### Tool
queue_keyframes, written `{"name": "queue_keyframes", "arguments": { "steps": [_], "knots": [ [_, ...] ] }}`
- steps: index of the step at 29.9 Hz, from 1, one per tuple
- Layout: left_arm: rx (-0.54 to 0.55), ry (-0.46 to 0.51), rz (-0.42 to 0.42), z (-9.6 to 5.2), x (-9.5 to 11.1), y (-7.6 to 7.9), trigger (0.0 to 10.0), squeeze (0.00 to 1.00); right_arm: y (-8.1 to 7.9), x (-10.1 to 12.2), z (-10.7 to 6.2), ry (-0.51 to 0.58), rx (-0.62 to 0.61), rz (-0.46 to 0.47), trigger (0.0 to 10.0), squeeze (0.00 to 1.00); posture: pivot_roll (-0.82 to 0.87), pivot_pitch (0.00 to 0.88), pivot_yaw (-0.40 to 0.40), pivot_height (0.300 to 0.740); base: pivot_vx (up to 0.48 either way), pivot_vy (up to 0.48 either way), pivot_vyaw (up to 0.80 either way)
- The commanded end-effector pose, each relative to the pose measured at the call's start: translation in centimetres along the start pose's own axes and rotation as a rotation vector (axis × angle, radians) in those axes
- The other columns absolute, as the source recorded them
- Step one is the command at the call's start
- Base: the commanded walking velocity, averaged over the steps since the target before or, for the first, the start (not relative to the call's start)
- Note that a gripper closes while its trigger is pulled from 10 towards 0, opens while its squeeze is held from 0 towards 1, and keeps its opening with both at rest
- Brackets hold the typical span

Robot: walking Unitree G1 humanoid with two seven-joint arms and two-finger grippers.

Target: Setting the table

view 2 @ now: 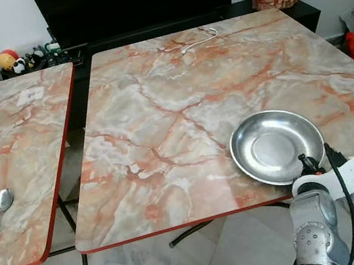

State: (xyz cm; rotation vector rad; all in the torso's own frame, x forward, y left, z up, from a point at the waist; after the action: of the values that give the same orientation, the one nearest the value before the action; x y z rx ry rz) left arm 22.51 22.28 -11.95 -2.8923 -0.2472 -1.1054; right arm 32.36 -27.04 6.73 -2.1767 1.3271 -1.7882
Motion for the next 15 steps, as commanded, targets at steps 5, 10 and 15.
{"name": "queue_keyframes", "arguments": {
  "steps": [5, 10, 15],
  "knots": [
    [0.007, -0.011, 0.026, -0.09, -0.32, -0.31, 10.0, 0.0, -0.01, -0.19, -0.27, -0.017, 0.003, 0.009, 10.0, 0.36, -0.09, 0.06, 0.039, 0.74, 0.0, 0.0, 0.0],
    [0.006, -0.011, 0.025, -0.09, -0.34, -0.25, 10.0, 0.0, -0.11, -0.16, -0.3, -0.019, 0.005, 0.005, 10.0, 0.96, -0.09, 0.059, 0.036, 0.74, 0.0, 0.0, 0.0],
    [0.006, -0.011, 0.024, -0.09, -0.36, -0.2, 10.0, 0.0, -0.17, 0.03, -0.31, -0.014, 0.006, -0.001, 10.0, 0.92, -0.09, 0.06, 0.035, 0.74, 0.0, 0.0, 0.0]
  ]
}}
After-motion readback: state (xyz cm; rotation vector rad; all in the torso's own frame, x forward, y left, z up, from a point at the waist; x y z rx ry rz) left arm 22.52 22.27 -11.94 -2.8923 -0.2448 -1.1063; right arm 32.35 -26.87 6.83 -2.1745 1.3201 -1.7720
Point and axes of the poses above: a point about 5 cm out from each wrist's last joint towards the gripper, its own z axis pointing out of the wrist towards the gripper, its own x axis along the axis of the wrist's last joint, y = z × x, the point moved 6 cm from there along z, pointing out of the wrist towards the gripper, and after that the axes turned 12 degrees about -z, right-handed, at the moved point
